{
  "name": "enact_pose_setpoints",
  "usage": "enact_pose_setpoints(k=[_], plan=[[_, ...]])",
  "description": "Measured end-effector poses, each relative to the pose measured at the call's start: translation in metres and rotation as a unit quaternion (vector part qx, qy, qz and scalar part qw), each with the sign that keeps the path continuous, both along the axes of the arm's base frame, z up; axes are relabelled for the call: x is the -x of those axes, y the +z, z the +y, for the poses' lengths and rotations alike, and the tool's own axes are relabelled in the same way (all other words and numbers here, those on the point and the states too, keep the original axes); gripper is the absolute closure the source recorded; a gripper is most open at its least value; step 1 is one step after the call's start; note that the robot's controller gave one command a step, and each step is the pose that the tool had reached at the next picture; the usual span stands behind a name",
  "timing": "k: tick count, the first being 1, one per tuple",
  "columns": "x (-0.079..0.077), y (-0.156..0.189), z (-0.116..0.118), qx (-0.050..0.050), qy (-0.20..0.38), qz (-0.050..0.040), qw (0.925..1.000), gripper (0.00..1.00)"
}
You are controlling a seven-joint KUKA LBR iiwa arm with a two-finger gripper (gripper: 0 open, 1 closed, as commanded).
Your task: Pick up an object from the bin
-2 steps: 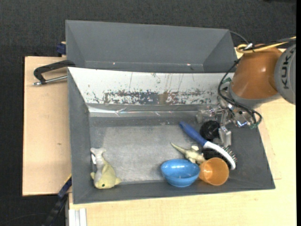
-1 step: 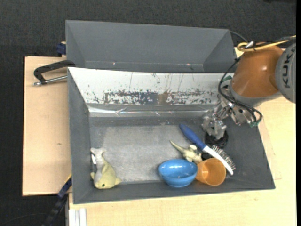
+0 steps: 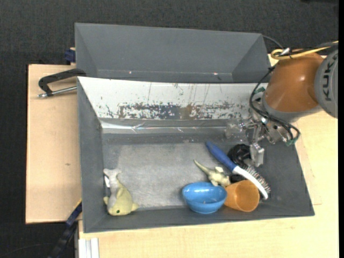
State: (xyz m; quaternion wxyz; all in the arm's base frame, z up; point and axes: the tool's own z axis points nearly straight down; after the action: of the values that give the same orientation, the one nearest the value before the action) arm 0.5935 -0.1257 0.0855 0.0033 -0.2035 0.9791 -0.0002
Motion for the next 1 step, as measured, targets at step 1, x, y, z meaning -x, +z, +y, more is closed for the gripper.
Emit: enact_pose_setpoints(k=[1], plan=[[0.0001, -0.0002, -0.0004, 0.000, 0.000, 0.0000, 1.0000, 1.00]])
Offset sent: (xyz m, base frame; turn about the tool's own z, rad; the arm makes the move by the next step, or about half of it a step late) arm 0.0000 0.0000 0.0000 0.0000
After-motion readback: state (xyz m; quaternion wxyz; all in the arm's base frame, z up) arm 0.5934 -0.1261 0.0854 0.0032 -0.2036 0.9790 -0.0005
